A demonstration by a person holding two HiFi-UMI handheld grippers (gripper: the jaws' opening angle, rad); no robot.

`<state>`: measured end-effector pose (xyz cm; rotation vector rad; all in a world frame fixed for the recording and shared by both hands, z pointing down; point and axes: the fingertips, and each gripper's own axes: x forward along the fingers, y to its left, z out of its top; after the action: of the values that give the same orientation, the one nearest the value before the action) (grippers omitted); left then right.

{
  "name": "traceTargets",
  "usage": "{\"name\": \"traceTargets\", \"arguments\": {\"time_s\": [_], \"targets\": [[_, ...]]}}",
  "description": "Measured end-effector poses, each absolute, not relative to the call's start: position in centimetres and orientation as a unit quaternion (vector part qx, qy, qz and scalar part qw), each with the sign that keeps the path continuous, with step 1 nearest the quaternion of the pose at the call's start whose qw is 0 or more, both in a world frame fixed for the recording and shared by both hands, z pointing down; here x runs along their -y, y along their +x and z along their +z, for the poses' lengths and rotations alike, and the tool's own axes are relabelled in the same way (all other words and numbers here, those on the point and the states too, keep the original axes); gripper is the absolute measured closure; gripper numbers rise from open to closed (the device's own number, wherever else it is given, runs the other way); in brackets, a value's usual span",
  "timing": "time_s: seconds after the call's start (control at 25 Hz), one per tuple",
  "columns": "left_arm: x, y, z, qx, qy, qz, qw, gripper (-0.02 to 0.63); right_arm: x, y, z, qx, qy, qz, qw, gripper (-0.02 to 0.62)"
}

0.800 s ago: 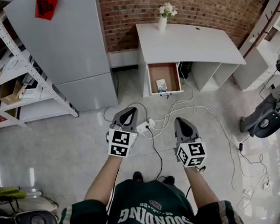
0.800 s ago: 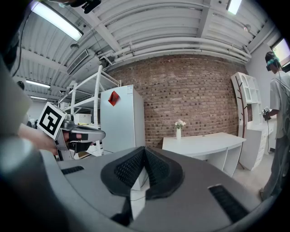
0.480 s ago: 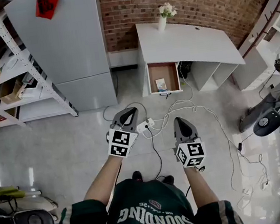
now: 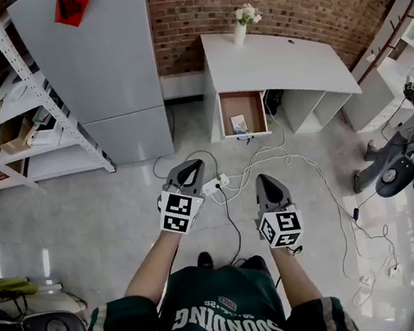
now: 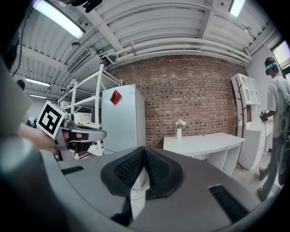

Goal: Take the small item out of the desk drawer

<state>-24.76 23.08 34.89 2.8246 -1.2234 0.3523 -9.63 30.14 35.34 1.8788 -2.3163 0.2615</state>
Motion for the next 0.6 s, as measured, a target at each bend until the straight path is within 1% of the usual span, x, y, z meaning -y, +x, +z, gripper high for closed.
{"name": "traceTargets", "arguments": {"time_s": [0.24, 0.6], "targets": [[-23.5, -24.9, 35.8, 0.387, 0.914, 0.115, 0.026, 0.589, -30.8, -10.8, 35.8, 0.772, 0.625, 0.084, 0.080, 0.571], [-22.6, -23.7, 35.4, 0.390, 0.914, 0.110, 0.025, 0.589, -29.5, -9.5, 35.2, 0.775, 0.623, 0.075, 0.075, 0.571]]}}
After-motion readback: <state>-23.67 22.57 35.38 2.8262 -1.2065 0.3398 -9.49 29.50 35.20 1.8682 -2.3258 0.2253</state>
